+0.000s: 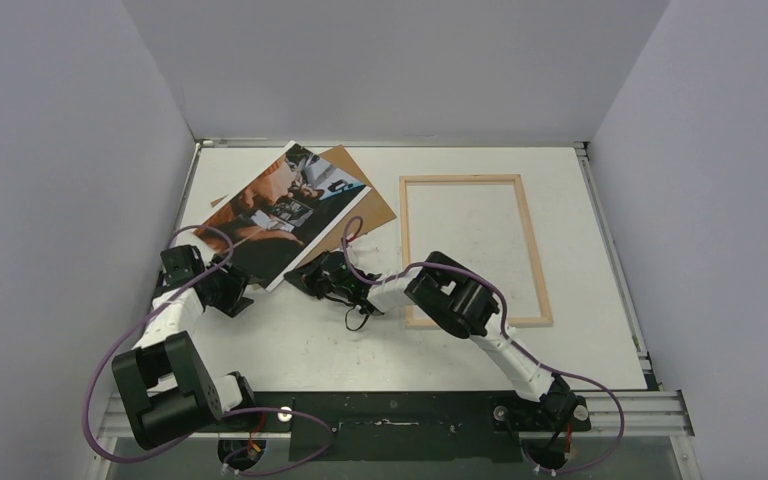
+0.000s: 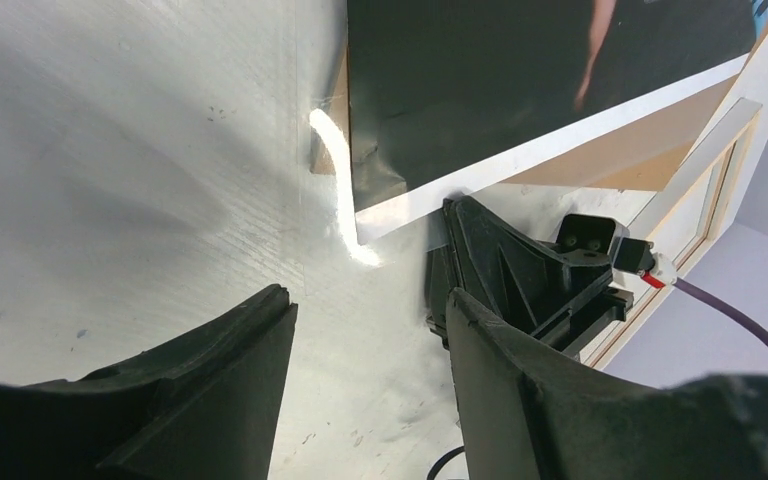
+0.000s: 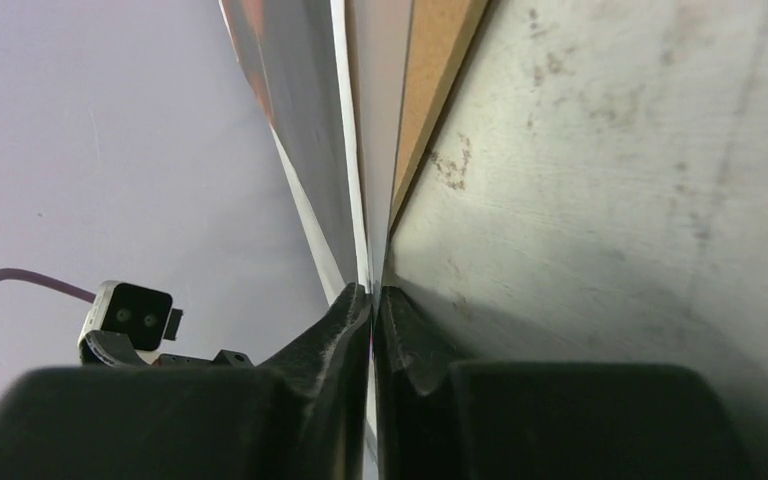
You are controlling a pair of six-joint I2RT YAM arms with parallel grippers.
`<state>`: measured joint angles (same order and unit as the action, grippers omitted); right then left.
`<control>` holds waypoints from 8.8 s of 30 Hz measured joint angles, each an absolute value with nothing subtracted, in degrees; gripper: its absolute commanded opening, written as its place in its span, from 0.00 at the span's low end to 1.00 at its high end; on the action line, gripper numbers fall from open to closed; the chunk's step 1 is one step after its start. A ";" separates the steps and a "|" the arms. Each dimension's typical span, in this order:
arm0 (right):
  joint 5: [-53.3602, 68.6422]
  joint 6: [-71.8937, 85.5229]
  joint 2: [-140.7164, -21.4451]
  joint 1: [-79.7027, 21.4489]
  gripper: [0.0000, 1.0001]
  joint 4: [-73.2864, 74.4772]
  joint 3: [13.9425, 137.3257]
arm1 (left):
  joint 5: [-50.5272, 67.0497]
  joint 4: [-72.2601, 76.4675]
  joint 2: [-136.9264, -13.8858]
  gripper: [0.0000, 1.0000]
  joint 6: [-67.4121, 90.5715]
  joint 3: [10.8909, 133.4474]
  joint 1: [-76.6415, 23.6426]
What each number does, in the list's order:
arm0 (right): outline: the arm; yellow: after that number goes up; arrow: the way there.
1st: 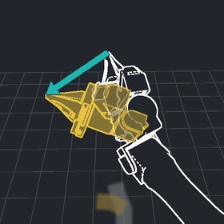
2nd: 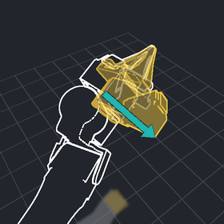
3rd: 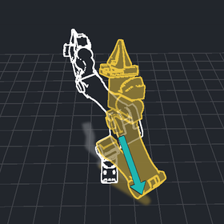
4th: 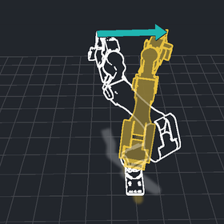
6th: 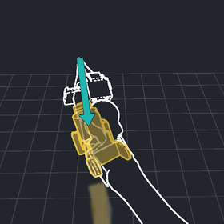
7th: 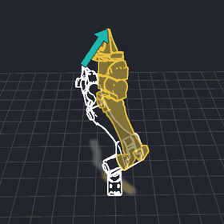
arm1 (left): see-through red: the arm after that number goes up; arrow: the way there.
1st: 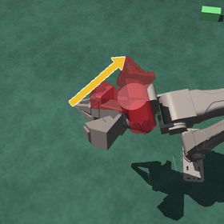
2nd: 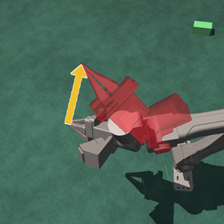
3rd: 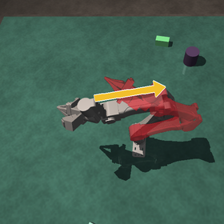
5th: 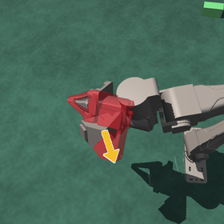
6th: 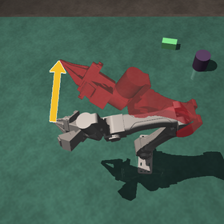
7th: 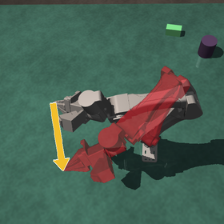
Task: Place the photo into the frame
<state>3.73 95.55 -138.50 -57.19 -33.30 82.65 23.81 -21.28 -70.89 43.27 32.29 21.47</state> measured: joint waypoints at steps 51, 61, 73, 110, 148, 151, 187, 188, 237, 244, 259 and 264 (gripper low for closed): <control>6.31 67.75 -124.70 -50.15 0.00 22.39 98.54 | 29.63 -23.16 -96.71 0.62 35.59 59.88 21.43; 9.10 55.33 -123.35 -46.89 0.00 38.22 108.62 | 31.59 -17.15 -107.77 0.61 35.27 70.78 18.72; 14.68 46.59 -115.72 -38.94 0.00 45.60 107.48 | 30.59 -16.03 -115.70 0.61 33.74 74.89 15.68; 26.83 50.24 -82.72 -17.76 0.00 30.41 94.30 | 22.96 -33.41 -116.57 0.68 34.20 94.56 10.35; 12.34 84.62 -87.15 -30.81 0.00 22.28 84.25 | 30.94 -25.39 -89.86 0.79 70.02 75.79 4.62; 12.23 85.54 -87.74 -30.87 0.00 22.83 84.60 | 31.92 -26.52 -88.62 0.79 71.42 75.53 4.38; 10.85 88.95 -89.10 -33.65 0.00 19.42 85.23 | 34.24 -23.29 -94.87 0.12 94.85 76.20 -8.99; 10.52 89.01 -89.01 -33.76 0.00 19.42 85.12 | 33.89 -23.29 -94.96 0.10 95.04 76.42 -9.04; -7.11 -6.96 -83.22 -49.80 0.71 36.93 78.52 | 33.76 -24.23 -101.62 0.00 91.11 86.63 -7.22; -10.07 -11.00 -83.48 -50.22 0.61 30.44 75.55 | 33.93 -24.29 -101.62 0.00 91.11 86.63 -7.03; -10.04 -16.05 -91.00 -48.69 0.20 17.67 72.82 | 34.57 -23.75 -101.62 0.00 91.98 85.49 -7.03; -10.20 -16.08 -91.61 -47.24 0.21 15.55 72.51 | 34.98 -23.35 -101.62 0.00 93.41 83.92 -7.03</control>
